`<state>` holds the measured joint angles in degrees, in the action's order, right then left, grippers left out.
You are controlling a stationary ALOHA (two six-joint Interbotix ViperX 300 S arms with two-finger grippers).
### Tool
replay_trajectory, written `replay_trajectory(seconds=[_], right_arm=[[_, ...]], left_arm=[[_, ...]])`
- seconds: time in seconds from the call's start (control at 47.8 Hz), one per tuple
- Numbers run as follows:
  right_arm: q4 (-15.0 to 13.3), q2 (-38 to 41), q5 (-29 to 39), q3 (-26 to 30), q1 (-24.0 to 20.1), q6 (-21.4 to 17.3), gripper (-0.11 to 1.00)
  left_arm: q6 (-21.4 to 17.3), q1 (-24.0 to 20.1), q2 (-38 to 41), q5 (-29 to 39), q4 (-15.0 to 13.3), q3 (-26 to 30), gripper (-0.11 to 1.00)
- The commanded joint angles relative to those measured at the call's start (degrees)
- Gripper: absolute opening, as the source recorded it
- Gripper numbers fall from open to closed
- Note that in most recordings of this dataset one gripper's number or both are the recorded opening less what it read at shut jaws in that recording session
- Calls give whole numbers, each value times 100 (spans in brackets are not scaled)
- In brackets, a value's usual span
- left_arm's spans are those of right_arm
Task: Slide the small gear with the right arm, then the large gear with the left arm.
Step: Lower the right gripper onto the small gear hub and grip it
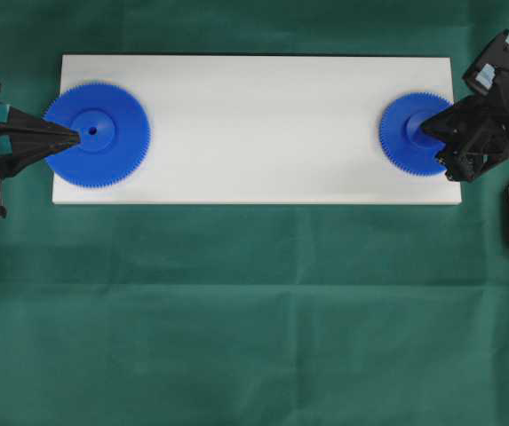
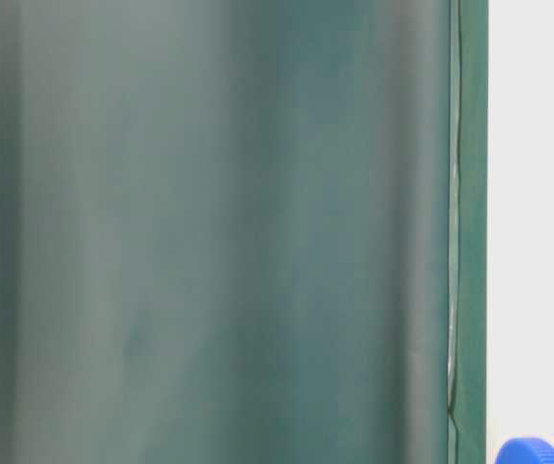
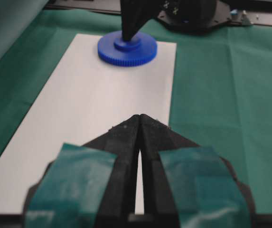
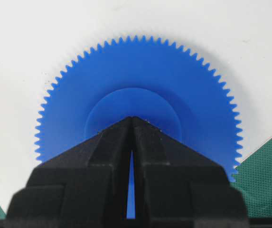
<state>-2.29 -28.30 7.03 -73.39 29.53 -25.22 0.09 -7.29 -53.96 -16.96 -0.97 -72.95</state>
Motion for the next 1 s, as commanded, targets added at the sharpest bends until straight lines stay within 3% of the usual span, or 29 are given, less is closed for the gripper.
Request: replay_trajectory(seconds=[0.0,0.188,0.69,0.983], right_arm=[[9,26,185,62,18,-35,50],[0,26,483,70,18,-149,50],[9,167,483,105,-26,-229,50],[9,888,-132,466,-501,-264,50]], left_arm=[[-9,-9,44,-62,-9,176,0],[-9,-9,44,-62,-9,176,0],[-9,-18,44,-53,-9,202,0],[0,-18,44,-26,-9,202,0]])
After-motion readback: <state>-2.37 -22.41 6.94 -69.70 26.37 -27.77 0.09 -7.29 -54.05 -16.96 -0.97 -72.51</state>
